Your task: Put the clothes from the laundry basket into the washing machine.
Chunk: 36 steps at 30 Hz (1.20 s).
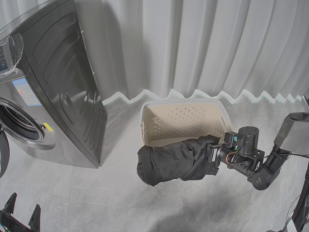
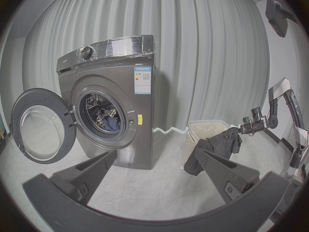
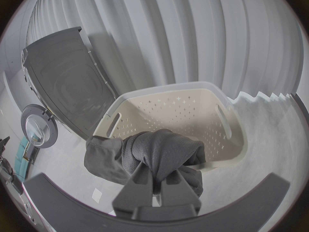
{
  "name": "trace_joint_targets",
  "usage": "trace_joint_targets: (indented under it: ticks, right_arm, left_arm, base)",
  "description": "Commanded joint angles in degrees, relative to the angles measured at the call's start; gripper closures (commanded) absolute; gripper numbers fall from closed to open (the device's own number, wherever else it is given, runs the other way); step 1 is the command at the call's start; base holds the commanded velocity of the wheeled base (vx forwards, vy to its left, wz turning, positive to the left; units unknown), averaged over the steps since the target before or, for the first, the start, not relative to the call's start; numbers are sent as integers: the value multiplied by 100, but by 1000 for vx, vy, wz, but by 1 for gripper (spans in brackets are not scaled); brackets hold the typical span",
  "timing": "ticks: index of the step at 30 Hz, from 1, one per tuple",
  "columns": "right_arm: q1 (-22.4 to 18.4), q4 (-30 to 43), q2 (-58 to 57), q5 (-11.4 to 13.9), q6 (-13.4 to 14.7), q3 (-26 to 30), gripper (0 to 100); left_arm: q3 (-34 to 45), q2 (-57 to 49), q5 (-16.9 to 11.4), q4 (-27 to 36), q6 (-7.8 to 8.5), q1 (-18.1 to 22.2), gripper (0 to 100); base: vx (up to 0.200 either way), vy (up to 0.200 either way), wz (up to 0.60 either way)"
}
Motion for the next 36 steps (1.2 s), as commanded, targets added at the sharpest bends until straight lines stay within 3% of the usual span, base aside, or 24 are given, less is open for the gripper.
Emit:
trace_joint_targets:
  ticks: [1,16,23,25,31,36]
  right_arm:
    - [3,1,-339,1,-10,-22,100]
    - [434,106,-2220,-8,-28,5,100]
    - [496,141,-2703,1,-546,-74,100]
    - [496,194,-2808,-8,-573,-48,100]
    - [460,1126,-3599,1,-520,-13,100]
    - [496,1222,-3740,9,-511,49,100]
  left_arm:
    - [84,-93,1,0,-2,1,0]
    - [84,-93,1,0,7,1,0]
    - [84,-93,1,9,7,1,0]
    - [84,-93,1,9,16,1,0]
    - [84,-84,1,0,25,-8,0]
    - [84,-84,1,0,16,1,0]
  base:
    - [0,0,0]
    - [0,0,0]
    - [0,0,0]
    - [0,0,0]
    - [-200,0,0]
    - [0,0,0]
